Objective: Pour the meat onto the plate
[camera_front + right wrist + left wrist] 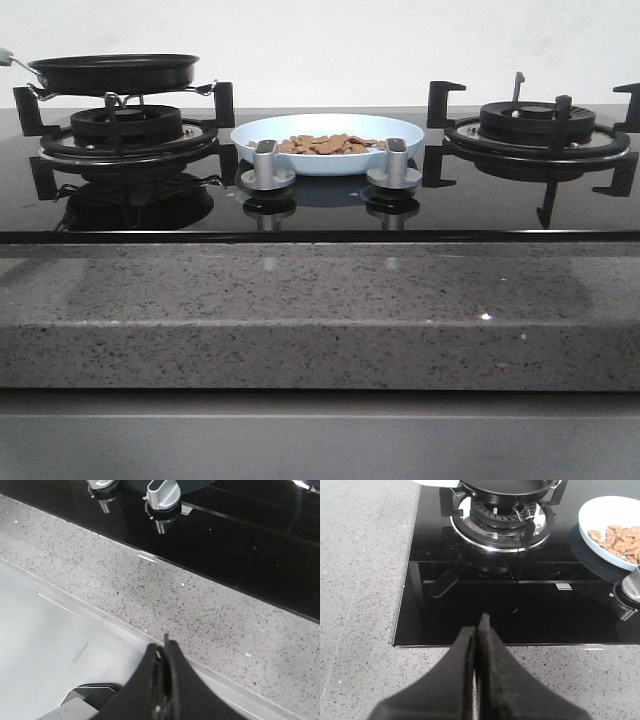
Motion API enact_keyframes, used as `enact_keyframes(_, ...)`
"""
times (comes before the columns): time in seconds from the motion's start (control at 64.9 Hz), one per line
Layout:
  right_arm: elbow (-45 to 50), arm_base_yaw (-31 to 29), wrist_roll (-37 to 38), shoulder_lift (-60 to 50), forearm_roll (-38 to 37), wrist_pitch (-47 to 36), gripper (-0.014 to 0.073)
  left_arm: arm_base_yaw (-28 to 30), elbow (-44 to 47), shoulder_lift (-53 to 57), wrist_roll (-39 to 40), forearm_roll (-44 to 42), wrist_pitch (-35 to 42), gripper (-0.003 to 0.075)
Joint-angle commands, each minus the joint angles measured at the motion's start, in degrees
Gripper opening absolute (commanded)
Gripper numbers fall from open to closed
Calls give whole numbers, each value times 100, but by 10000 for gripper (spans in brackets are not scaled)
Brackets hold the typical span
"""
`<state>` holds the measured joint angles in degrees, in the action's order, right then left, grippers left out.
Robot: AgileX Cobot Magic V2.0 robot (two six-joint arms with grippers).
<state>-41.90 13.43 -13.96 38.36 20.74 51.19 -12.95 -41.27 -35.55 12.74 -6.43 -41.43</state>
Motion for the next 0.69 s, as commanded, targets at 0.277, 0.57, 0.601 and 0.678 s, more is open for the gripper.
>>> enact_keyframes(0.277, -124, -15, -18, -23, 65, -287, -69, -43, -156, 2, 50, -10, 390, -20)
enact_keyframes(0.57, -124, -15, -18, -23, 65, -275, -69, 35, 109, 159, -313, 118, 720, -20)
enact_keyframes(0.601, -124, -15, -18, -23, 65, -275, -69, 111, 214, 271, -499, 257, 908, -20)
enact_keyframes(0.678, -124, -15, -18, -23, 65, -275, -69, 374, 656, 669, -1161, 785, 1568, -20)
